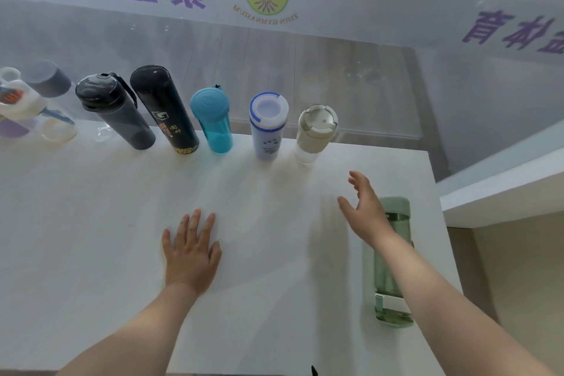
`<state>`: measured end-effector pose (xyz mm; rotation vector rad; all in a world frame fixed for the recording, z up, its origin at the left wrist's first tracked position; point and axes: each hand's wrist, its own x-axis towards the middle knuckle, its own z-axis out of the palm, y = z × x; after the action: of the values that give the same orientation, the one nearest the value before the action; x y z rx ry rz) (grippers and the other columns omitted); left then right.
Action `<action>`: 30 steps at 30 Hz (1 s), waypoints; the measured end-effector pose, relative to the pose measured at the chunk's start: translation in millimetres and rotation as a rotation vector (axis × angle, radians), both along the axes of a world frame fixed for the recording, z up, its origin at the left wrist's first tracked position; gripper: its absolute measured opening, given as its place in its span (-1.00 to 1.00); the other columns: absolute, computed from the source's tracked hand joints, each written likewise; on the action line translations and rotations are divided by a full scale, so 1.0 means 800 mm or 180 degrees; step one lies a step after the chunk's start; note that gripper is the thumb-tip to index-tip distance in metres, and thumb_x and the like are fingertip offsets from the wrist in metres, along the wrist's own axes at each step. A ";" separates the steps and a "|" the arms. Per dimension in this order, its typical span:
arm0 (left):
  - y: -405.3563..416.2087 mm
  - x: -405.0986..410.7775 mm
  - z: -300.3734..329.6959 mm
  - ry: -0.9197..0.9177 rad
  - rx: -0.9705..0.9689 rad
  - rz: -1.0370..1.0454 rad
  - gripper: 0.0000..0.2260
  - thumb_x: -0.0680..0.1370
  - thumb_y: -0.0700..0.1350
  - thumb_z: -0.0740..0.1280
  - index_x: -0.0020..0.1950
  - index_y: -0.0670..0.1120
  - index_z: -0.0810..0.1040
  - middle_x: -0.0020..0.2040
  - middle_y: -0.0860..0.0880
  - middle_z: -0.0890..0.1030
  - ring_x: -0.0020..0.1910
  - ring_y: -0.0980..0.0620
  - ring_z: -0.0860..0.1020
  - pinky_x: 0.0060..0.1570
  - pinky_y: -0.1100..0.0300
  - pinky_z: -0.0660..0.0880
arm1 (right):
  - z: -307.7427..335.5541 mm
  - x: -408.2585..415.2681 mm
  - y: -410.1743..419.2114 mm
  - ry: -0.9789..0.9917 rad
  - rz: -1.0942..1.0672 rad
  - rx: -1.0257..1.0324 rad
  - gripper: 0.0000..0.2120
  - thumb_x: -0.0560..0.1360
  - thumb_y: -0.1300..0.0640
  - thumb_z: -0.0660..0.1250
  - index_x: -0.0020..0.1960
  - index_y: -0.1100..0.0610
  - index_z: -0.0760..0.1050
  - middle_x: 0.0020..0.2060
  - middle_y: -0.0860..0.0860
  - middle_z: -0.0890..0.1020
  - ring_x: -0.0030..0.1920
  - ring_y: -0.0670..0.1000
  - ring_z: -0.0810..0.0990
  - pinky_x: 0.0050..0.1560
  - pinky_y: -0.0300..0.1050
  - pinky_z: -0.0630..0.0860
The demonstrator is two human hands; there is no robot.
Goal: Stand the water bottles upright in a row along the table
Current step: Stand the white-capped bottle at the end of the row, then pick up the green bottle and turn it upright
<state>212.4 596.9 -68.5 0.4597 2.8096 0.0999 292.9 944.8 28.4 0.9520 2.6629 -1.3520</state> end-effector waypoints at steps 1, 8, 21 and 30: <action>0.000 0.000 0.001 -0.0044 0.0032 0.0003 -0.40 0.51 0.18 -0.18 0.57 0.15 0.01 0.60 0.01 0.03 0.57 -0.01 0.00 0.44 -0.11 -0.27 | 0.004 0.016 0.001 0.0008 0.0042 0.0123 -0.45 0.54 0.14 0.28 0.48 0.03 0.17 0.40 -0.02 0.36 0.41 -0.02 0.31 0.32 -0.16 0.23; 0.027 0.014 0.026 -0.0273 0.0675 0.0332 -0.47 0.53 -0.06 0.25 0.51 -0.01 0.26 0.56 -0.07 0.18 0.54 -0.06 0.13 0.50 -0.08 -0.10 | 0.015 0.139 0.008 -0.0022 -0.0465 0.0717 -0.48 0.51 0.21 0.33 0.43 0.09 0.27 0.34 0.05 0.39 0.37 0.06 0.31 0.33 -0.11 0.24; 0.199 0.134 0.069 -0.2031 0.1295 -0.1627 -0.47 0.56 -0.02 0.30 0.51 0.02 0.22 0.48 0.05 0.31 0.46 0.07 0.26 0.42 0.26 0.15 | -0.008 0.227 -0.013 -0.0691 -0.1148 -0.0449 -0.23 0.44 -0.11 0.41 0.50 -0.01 0.07 0.33 0.07 0.43 0.16 0.09 0.57 0.19 0.02 0.51; 0.253 0.182 0.094 -0.3058 0.1884 -0.1258 -0.09 0.43 -0.04 0.49 0.56 0.12 -0.08 0.36 0.09 0.42 0.13 0.15 0.58 0.24 0.15 0.50 | 0.002 0.213 -0.036 -0.0287 -0.1577 -0.1118 -0.31 0.49 -0.10 0.36 0.49 -0.04 0.09 0.15 0.00 0.58 0.10 0.03 0.61 0.17 0.02 0.53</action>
<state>358.1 799.7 6.7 0.8100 1.6782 0.8272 463.7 915.9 29.9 1.6306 2.0921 -1.7262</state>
